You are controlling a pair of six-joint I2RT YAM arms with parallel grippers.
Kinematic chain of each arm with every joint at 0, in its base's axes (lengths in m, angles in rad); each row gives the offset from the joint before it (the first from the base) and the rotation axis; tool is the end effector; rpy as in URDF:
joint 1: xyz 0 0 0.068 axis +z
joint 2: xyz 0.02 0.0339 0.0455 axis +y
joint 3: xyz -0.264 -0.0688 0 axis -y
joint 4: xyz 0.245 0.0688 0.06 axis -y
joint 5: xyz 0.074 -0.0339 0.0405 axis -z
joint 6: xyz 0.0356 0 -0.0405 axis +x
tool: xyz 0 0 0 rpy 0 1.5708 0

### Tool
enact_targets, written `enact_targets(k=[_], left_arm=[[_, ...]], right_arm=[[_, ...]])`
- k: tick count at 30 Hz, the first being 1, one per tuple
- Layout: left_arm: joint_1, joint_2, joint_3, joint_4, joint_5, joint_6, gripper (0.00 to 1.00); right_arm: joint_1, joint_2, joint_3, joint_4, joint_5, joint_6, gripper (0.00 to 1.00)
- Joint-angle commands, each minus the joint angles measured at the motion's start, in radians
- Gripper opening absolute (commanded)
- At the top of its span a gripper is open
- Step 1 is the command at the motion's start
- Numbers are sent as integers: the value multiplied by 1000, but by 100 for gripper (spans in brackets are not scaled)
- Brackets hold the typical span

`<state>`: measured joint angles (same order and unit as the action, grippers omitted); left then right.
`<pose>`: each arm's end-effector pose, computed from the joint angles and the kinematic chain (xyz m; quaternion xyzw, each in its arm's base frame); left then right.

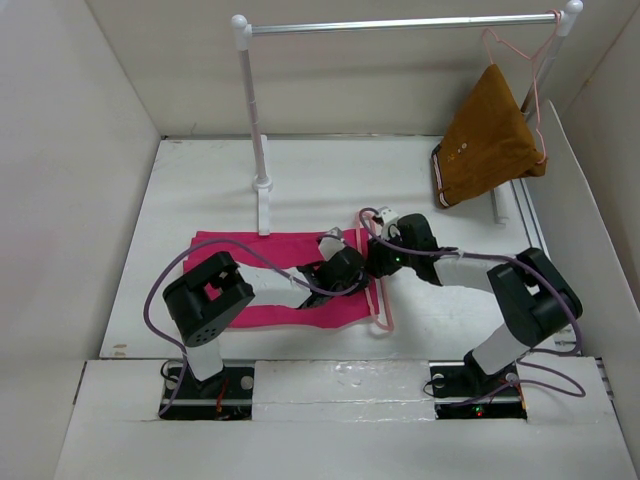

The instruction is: Place the trousers on the hanger

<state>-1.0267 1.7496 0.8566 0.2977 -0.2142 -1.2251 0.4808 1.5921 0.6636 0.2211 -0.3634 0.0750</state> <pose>0.1915 -0.3019 0.1591 -0.1368 0.8690 -0.3800 0.2858 0.2619 0.1509 0.1475 -0.2541 0.8597 0.2707 0.3507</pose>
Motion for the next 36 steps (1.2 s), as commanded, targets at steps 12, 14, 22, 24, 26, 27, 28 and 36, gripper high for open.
enact_targets(k=[12, 14, 22, 24, 26, 27, 28, 36], left_arm=[[-16, -30, -10, -118, -36, 13, 0], [-16, -39, -5, -129, -43, 25, 0], [11, -33, 7, -227, -73, 88, 0], [11, -36, -5, -229, -62, 99, 0], [20, -51, -22, -233, -63, 119, 0], [20, -56, -28, -235, -62, 128, 0], [20, -67, -36, -238, -63, 143, 0], [30, -39, -10, -247, -57, 188, 0]], right_arm=[[30, -38, -30, 72, 4, 72, 0], [10, -95, -38, 75, 3, 72, 0], [-166, -244, 37, -103, -46, -15, 0], [-209, -247, 47, -135, -57, -43, 0], [-275, -230, 71, -158, -74, -61, 0], [-295, -218, 80, -181, -80, -93, 0], [-313, -193, 90, -187, -95, -101, 0], [-377, -104, 157, -206, -166, -139, 57]])
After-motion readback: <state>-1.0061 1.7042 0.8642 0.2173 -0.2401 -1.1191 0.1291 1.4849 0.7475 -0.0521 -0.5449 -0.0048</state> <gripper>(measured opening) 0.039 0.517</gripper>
